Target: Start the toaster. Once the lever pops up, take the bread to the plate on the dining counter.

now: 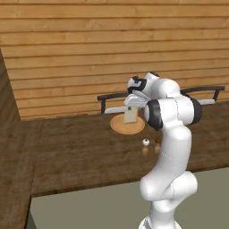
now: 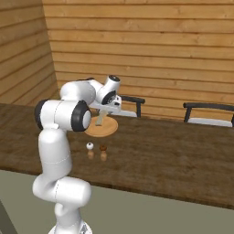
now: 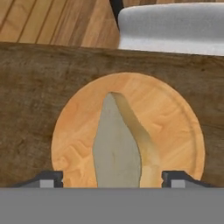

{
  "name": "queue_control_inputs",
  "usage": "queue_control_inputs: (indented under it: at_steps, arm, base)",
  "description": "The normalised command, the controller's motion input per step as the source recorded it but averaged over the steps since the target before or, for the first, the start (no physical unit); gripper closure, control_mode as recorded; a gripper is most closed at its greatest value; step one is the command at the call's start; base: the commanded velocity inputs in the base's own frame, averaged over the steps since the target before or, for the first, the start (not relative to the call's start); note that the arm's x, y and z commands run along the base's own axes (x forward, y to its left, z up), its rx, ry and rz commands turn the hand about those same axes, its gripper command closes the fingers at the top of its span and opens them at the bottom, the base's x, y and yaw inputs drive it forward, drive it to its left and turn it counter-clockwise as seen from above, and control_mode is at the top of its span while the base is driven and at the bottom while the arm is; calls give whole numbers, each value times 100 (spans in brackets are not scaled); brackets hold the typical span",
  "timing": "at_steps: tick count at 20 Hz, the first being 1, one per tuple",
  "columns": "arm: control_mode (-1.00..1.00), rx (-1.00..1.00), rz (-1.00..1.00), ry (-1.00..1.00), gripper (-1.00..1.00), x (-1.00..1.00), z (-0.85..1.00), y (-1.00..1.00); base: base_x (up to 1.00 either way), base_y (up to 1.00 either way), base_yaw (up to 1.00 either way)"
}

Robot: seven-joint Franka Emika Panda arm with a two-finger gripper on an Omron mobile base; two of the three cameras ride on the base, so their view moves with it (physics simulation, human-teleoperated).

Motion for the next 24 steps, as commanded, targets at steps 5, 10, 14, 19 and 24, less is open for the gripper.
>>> queue_control_inputs:
  at_steps: [5, 10, 14, 19, 24]
  arm:
    - [-100, 0, -4, -1, -100, -25, 0, -6]
    - [-100, 0, -8, 0, -100, -9, 8, -13]
    - [-100, 0, -9, 0, -100, -19, 20, -16]
    - [-100, -1, -12, 0, -100, -29, 26, -4]
    - [-100, -12, -16, 0, -100, -45, 22, 37]
  base:
    - [0, 0, 0]
    - [0, 0, 0]
    - [0, 0, 0]
    - [0, 0, 0]
    - [0, 0, 0]
